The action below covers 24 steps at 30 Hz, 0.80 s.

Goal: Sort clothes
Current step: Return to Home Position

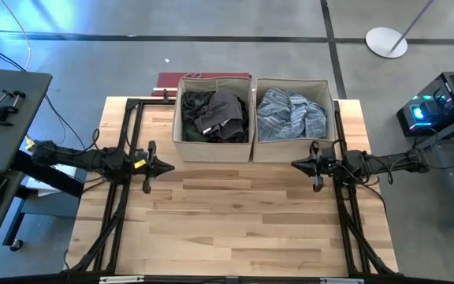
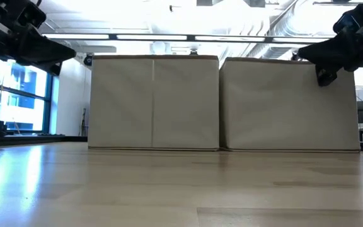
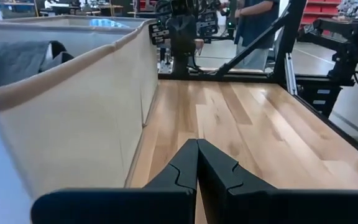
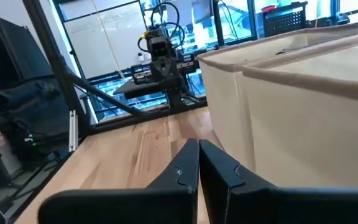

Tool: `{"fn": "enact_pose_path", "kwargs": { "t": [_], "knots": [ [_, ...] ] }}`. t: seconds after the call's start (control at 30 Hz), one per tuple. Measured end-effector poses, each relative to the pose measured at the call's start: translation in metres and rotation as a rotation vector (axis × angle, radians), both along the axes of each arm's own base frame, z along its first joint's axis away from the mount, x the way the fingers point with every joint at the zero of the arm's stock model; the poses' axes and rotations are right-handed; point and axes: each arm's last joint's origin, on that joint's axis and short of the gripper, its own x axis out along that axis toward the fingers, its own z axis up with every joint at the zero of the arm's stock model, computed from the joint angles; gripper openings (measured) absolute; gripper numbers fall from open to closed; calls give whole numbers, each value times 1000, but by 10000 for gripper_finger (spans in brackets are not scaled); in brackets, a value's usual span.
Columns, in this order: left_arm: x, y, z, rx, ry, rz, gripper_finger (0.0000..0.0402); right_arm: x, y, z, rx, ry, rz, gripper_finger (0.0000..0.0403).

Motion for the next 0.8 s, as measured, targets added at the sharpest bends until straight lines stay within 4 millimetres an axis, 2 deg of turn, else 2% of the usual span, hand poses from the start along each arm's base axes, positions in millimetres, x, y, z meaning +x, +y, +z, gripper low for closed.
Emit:
{"fn": "enact_pose_path", "kwargs": {
  "t": [0.13, 0.3, 0.43, 0.6, 0.8],
  "knots": [
    [-13, 2, -1, -38, -24, 6, 0, 0, 0, -2, 17, 23, 4, 0],
    [-13, 2, 1, -32, -27, -8, 0, 1, 0, -5, 27, 46, 4, 0],
    [-11, 1, -4, -9, -40, -20, 0, 1, 0, -5, 30, 53, 7, 0],
    [-7, -2, -9, 19, -145, -110, 0, 1, 3, -6, 54, 56, 63, 0],
    [-6, -3, -10, 17, -128, -137, 0, 0, 7, -7, 24, 70, 135, 0]
  ]
}}
